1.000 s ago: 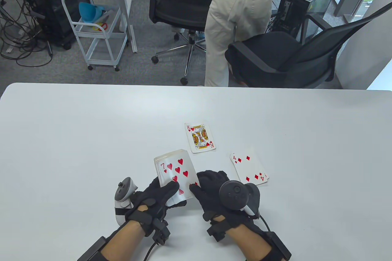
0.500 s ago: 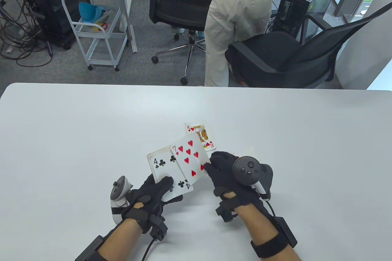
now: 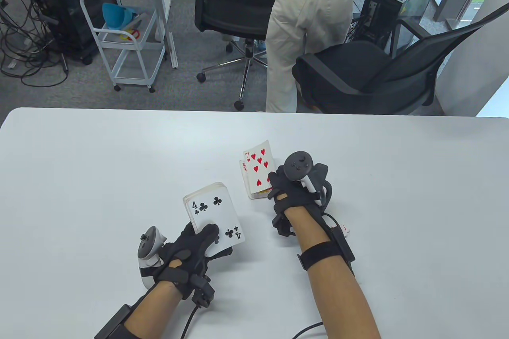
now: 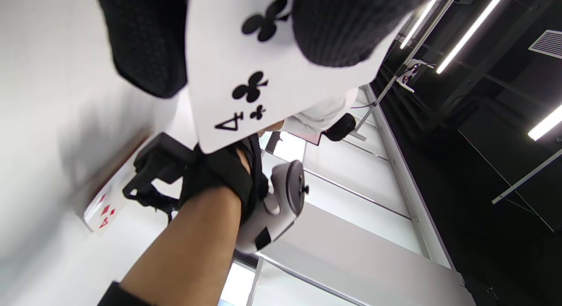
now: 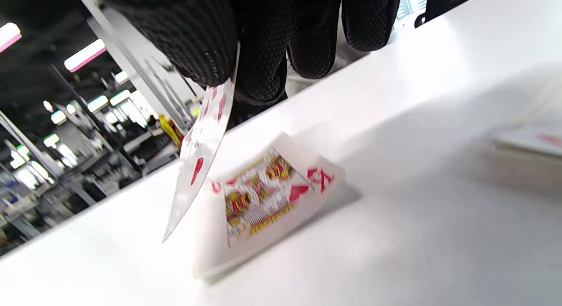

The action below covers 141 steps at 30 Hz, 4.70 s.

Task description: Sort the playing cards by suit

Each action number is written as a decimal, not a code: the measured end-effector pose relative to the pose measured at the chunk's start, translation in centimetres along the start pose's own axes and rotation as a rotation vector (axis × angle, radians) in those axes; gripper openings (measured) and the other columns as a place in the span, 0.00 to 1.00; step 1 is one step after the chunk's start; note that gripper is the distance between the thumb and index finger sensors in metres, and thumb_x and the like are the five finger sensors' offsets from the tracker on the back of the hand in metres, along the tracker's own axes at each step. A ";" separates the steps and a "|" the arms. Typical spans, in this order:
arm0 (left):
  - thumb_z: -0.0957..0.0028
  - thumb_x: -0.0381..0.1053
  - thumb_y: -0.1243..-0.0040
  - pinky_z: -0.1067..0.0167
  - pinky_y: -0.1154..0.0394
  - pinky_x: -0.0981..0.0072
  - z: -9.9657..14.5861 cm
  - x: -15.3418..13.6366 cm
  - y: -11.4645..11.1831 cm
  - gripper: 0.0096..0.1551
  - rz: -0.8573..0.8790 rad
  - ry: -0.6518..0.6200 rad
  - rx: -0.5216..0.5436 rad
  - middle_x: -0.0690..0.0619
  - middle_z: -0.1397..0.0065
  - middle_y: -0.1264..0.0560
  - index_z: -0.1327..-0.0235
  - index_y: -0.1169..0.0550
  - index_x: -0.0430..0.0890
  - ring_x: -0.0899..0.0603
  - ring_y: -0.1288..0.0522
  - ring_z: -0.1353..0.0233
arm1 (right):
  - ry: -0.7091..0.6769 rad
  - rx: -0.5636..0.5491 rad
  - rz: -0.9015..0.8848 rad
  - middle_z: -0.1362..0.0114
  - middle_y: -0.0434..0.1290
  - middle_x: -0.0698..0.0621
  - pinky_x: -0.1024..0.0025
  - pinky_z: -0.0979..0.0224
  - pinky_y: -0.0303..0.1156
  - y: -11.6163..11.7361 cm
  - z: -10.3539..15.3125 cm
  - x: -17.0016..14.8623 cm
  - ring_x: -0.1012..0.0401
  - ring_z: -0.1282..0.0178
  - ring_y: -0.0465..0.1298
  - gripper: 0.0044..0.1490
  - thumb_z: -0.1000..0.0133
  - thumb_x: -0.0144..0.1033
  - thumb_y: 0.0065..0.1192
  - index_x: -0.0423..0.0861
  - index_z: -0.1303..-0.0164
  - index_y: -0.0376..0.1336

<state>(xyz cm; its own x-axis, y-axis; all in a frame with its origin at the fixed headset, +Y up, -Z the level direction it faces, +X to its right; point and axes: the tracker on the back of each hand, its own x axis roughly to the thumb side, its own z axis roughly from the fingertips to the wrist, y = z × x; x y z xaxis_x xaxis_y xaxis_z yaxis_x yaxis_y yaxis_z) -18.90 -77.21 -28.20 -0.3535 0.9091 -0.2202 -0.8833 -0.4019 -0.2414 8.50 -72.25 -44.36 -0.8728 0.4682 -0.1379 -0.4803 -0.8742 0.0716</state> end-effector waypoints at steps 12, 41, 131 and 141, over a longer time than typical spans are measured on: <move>0.43 0.55 0.35 0.42 0.15 0.55 0.2 0.0 -0.1 0.38 0.008 0.003 -0.012 0.51 0.23 0.31 0.24 0.40 0.51 0.39 0.24 0.28 | -0.055 -0.148 0.419 0.23 0.63 0.39 0.27 0.25 0.43 2.0 0.4 2.3 0.37 0.19 0.56 0.28 0.44 0.48 0.75 0.42 0.44 0.69; 0.45 0.53 0.28 0.46 0.12 0.57 0.2 -1.4 -1.3 0.38 -0.143 0.062 -0.082 0.53 0.26 0.27 0.26 0.36 0.53 0.41 0.20 0.31 | -0.517 -0.081 -0.266 0.20 0.56 0.37 0.27 0.26 0.43 1.4 16.5 -0.1 0.35 0.20 0.56 0.41 0.42 0.61 0.64 0.43 0.32 0.57; 0.45 0.58 0.29 0.44 0.14 0.57 0.3 -0.1 -0.7 0.40 -0.026 0.051 -0.021 0.52 0.24 0.29 0.25 0.37 0.52 0.39 0.22 0.29 | -0.493 -0.052 -0.329 0.27 0.69 0.40 0.29 0.25 0.49 1.0 16.0 0.3 0.38 0.23 0.64 0.24 0.41 0.44 0.67 0.40 0.44 0.72; 0.44 0.56 0.32 0.43 0.14 0.56 0.6 0.9 0.3 0.38 -0.026 0.013 0.047 0.51 0.24 0.30 0.25 0.38 0.51 0.39 0.22 0.29 | -0.386 -0.073 -0.343 0.24 0.66 0.39 0.27 0.25 0.45 -1.4 12.7 0.0 0.37 0.20 0.59 0.23 0.41 0.42 0.68 0.40 0.42 0.71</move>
<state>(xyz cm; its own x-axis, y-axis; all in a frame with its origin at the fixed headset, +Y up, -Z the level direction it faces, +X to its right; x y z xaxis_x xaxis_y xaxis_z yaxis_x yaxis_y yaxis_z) -19.70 -76.48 -27.93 -0.3262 0.9177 -0.2267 -0.9057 -0.3721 -0.2030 8.09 -69.38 -31.94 -0.6417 0.7303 0.2343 -0.7487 -0.6627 0.0154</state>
